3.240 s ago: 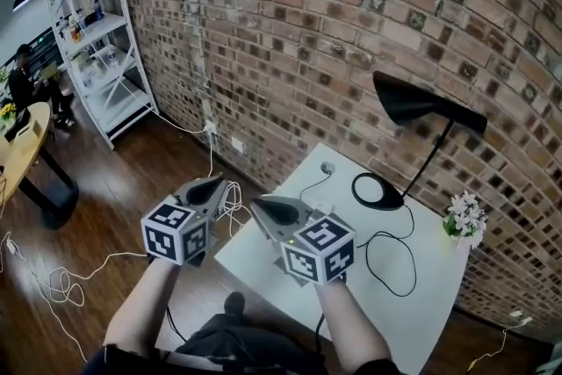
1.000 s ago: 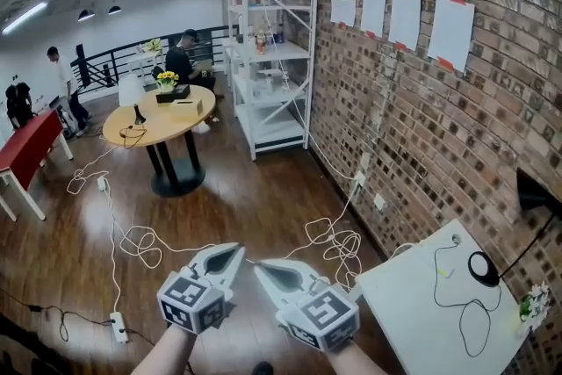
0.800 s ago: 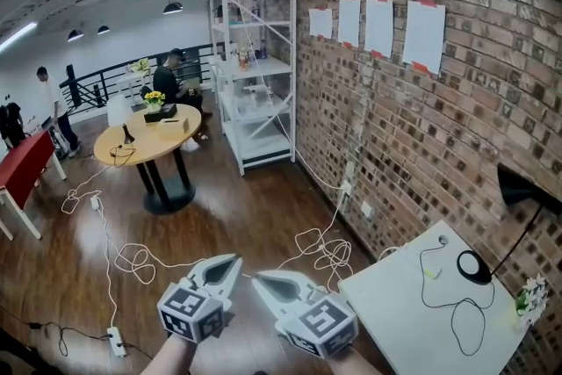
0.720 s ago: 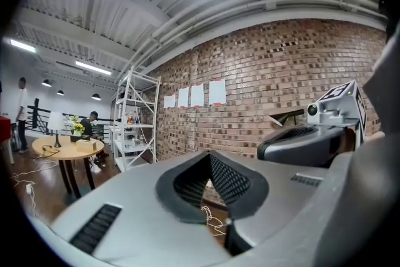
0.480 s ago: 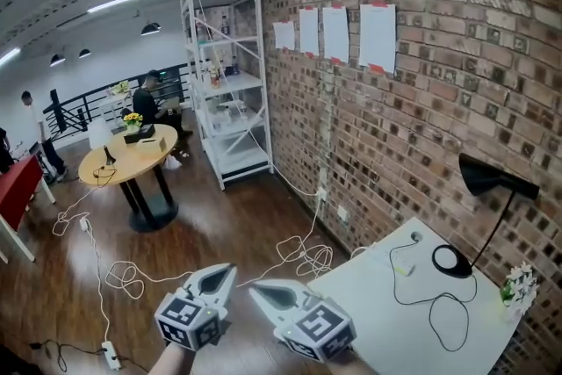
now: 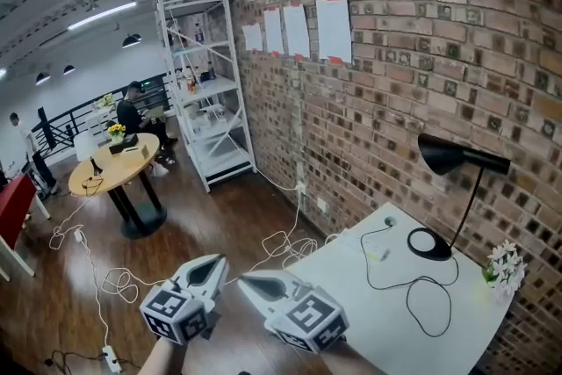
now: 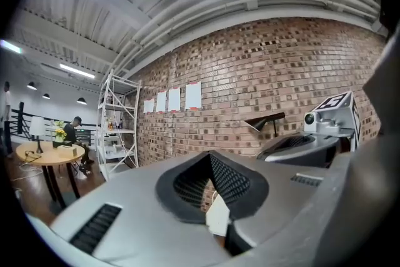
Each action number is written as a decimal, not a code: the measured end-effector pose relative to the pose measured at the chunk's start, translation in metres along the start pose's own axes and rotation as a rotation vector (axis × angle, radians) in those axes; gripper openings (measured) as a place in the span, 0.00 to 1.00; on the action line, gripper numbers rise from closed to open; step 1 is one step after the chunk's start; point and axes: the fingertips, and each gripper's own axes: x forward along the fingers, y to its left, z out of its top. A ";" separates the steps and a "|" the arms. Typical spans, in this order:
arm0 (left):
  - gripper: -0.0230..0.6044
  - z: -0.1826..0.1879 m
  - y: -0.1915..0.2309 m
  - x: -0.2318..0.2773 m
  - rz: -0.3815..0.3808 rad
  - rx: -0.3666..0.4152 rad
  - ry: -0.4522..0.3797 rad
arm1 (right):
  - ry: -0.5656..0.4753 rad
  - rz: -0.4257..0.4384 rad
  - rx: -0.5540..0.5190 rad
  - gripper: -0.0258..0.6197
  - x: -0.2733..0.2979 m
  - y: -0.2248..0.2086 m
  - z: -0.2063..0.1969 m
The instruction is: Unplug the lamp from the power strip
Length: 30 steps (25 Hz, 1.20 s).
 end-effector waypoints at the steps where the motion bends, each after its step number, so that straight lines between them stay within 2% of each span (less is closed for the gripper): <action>1: 0.04 0.000 -0.005 -0.002 -0.002 0.003 0.002 | -0.009 0.002 0.001 0.03 -0.004 0.001 0.000; 6: 0.04 0.001 -0.025 -0.022 -0.022 -0.073 -0.014 | -0.052 0.032 0.040 0.03 -0.021 0.015 -0.005; 11: 0.04 -0.015 -0.032 -0.054 0.010 -0.061 0.030 | -0.052 0.051 0.077 0.03 -0.031 0.042 -0.014; 15: 0.04 -0.014 -0.029 -0.054 0.024 -0.049 0.030 | -0.062 0.063 0.077 0.03 -0.028 0.044 -0.010; 19: 0.04 -0.025 -0.044 -0.061 0.047 -0.124 0.055 | -0.018 0.108 0.117 0.03 -0.031 0.067 -0.023; 27: 0.04 -0.048 -0.040 -0.090 0.069 -0.111 0.090 | -0.018 0.097 0.162 0.03 -0.033 0.076 -0.024; 30: 0.04 -0.050 -0.044 -0.097 0.074 -0.139 0.108 | -0.011 0.105 0.173 0.03 -0.031 0.083 -0.029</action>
